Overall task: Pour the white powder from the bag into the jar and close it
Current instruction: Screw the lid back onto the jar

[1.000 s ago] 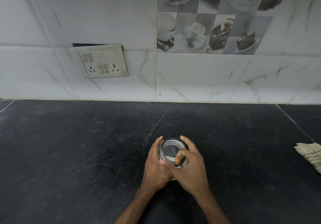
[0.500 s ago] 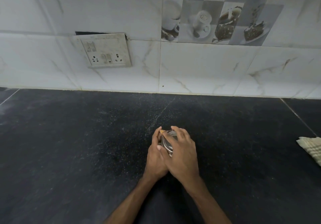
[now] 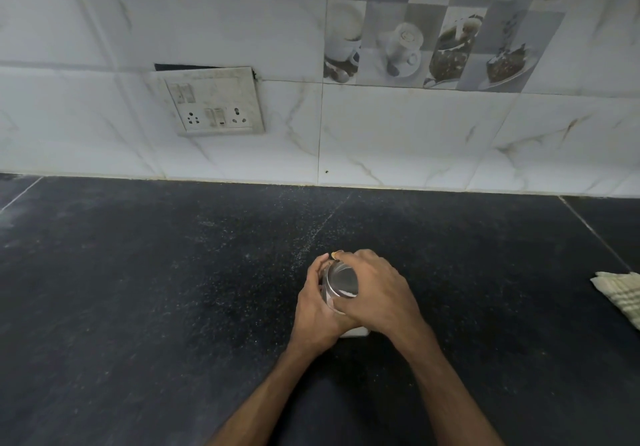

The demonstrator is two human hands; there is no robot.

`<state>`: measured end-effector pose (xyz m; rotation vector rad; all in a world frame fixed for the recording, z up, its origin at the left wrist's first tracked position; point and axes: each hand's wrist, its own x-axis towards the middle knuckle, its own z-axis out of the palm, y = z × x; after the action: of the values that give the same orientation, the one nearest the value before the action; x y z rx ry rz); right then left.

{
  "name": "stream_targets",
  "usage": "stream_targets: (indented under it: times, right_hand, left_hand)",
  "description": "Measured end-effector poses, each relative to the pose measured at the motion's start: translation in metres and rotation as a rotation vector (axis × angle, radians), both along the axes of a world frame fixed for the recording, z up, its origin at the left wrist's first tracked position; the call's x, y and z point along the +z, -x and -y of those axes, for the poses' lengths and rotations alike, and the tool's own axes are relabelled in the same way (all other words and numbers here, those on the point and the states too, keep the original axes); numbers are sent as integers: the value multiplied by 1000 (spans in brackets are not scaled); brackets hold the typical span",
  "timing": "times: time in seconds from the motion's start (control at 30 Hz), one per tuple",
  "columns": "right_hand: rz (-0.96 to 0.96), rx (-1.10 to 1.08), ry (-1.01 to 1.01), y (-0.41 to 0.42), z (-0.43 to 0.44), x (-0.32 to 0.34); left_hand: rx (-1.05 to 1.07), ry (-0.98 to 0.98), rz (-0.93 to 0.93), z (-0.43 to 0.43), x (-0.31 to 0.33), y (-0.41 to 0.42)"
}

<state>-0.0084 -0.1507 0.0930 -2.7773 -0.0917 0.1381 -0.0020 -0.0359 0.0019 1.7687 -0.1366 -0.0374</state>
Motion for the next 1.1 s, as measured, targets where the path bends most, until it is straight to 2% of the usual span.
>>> stream_targets:
  times: [0.23,0.4,0.6,0.87,1.1]
  right_hand:
    - [-40,153,-50,-7,13,3]
    - [-114,259,-204,-15,26,9]
    - [-121,316,-140,-17,25,11]
    - [-73,256,-122,-12,21,5]
    - [-29,237,-24,-12,18,7]
  left_hand:
    - [-5,-25,-7,-2,-5,-1]
    - [-7,-20,-5,-2,-4,-1]
    - [-3,-29,16,-2,-6,-2]
    - [13,4,33,-1,-8,-2]
    - [17,20,54,-1,-7,-2]
